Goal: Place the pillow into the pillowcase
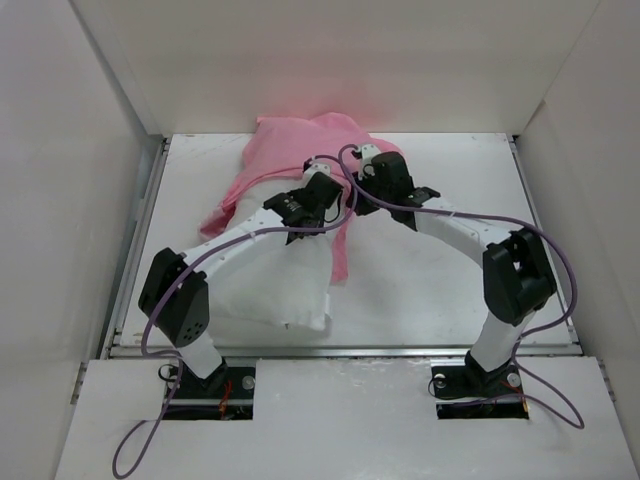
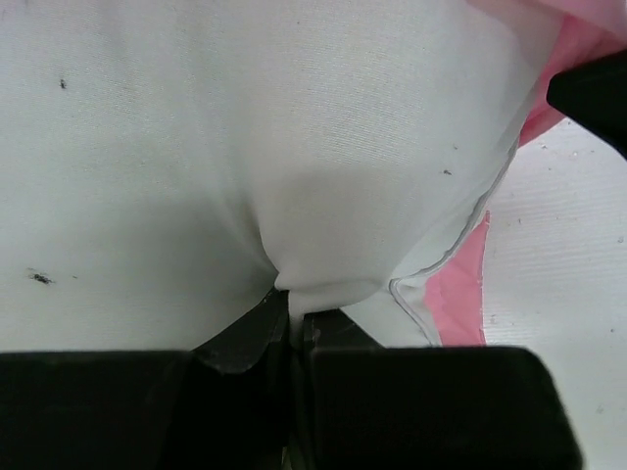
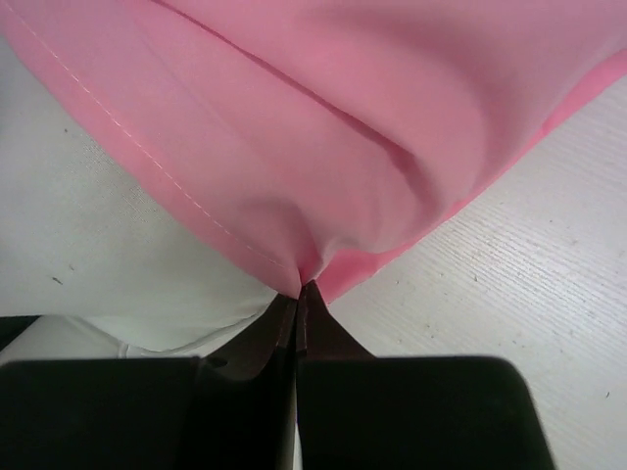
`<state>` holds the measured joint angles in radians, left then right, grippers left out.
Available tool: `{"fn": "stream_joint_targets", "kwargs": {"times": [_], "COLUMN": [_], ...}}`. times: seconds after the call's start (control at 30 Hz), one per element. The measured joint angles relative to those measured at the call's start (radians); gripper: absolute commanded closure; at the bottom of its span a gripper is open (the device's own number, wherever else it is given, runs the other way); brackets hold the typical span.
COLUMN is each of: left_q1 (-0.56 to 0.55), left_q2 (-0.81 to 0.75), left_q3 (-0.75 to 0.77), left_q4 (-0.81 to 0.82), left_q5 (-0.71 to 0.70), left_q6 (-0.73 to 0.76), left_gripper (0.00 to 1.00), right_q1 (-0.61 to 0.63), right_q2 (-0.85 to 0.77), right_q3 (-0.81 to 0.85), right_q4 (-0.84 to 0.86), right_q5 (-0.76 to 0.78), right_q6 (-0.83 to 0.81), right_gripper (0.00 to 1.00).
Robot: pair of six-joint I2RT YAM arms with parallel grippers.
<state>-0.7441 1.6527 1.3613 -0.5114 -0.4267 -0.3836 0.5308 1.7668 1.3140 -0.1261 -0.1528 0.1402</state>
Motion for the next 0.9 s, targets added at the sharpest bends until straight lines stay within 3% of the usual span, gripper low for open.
{"fn": "stream_joint_targets", "kwargs": {"times": [0.27, 0.53, 0.67, 0.9], "left_q1": [0.046, 0.068, 0.058, 0.051], "left_q2": [0.01, 0.213, 0.234, 0.265], "left_q3": [0.04, 0.449, 0.43, 0.281], "left_q4": [0.058, 0.08, 0.162, 0.362], "left_q5": [0.023, 0.024, 0.074, 0.121], "left_q6": [0.016, 0.046, 0.016, -0.083], "left_gripper": [1.0, 1.0, 1.0, 1.0], "right_q1": [0.0, -0.015, -0.021, -0.048], "right_q2": [-0.099, -0.339, -0.372, -0.276], "right_q3": [-0.035, -0.072, -0.064, -0.019], "right_q4": [-0.014, -0.042, -0.08, -0.163], "right_q5": [-0.073, -0.243, -0.262, -0.329], "right_q6": [-0.052, -0.1, -0.117, -0.117], "right_gripper": [1.0, 1.0, 1.0, 0.98]}}
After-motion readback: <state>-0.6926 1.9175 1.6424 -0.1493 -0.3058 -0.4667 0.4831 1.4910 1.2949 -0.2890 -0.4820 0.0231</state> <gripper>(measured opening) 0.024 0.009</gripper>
